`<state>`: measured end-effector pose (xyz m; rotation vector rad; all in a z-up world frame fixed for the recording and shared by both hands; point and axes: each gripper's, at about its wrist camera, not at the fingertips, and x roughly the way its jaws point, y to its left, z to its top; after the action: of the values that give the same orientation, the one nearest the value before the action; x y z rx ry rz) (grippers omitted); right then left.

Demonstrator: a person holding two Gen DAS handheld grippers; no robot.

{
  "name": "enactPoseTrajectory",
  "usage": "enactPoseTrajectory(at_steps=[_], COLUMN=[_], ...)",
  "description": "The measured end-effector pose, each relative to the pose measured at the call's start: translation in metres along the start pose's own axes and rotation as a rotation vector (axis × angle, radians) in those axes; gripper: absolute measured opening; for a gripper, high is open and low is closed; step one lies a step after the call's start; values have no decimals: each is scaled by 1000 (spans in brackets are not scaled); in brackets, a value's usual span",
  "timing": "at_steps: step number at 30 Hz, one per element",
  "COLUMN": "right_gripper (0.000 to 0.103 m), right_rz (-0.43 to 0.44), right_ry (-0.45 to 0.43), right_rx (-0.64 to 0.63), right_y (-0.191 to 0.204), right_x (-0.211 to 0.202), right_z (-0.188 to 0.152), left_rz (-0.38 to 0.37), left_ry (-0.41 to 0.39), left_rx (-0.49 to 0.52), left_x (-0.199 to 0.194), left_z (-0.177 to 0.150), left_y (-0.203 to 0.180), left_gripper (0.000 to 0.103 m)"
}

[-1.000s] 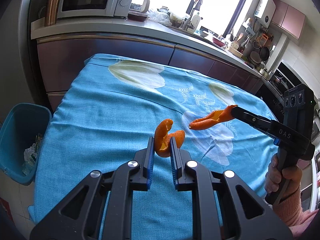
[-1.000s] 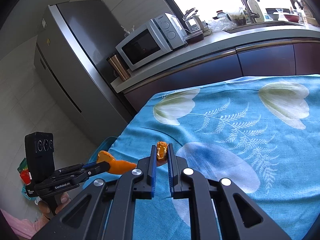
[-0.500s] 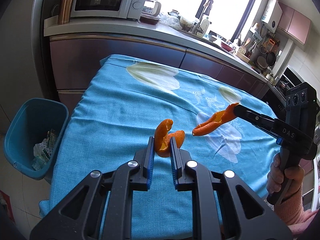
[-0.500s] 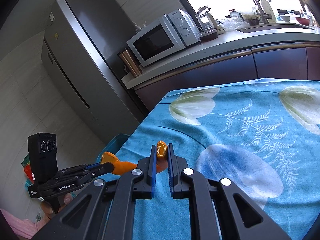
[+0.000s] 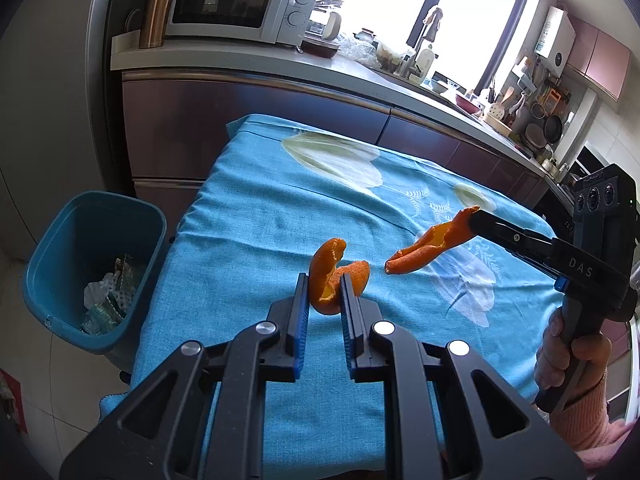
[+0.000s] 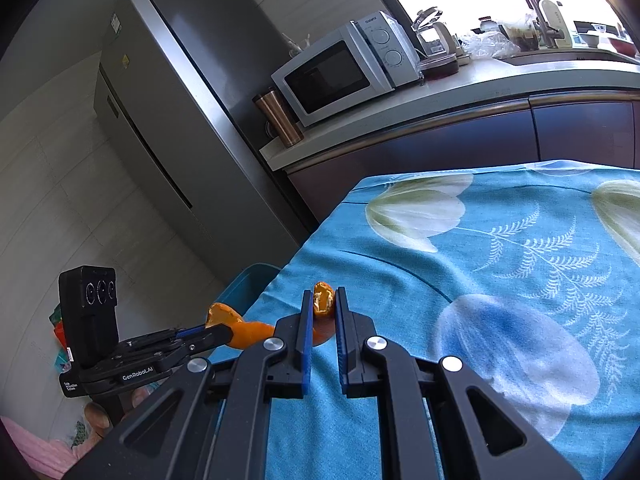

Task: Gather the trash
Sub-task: 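Lift both orange peels and carry them over the teal bin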

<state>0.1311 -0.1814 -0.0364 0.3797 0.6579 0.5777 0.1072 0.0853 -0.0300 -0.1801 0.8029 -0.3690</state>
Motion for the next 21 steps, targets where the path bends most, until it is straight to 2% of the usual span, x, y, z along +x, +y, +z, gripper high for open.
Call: enactPoseTrajectory(at_steps=[21], right_gripper=[9], right_rz=[41], right_ry=[23], right_rx=[-29], right_y=[24], right_x=[25], right_z=[5], left_rz=[47], left_ry=[-30], left_rx=[-41], left_x=[-19], left_z=[0], left_y=[32], left_gripper=[15])
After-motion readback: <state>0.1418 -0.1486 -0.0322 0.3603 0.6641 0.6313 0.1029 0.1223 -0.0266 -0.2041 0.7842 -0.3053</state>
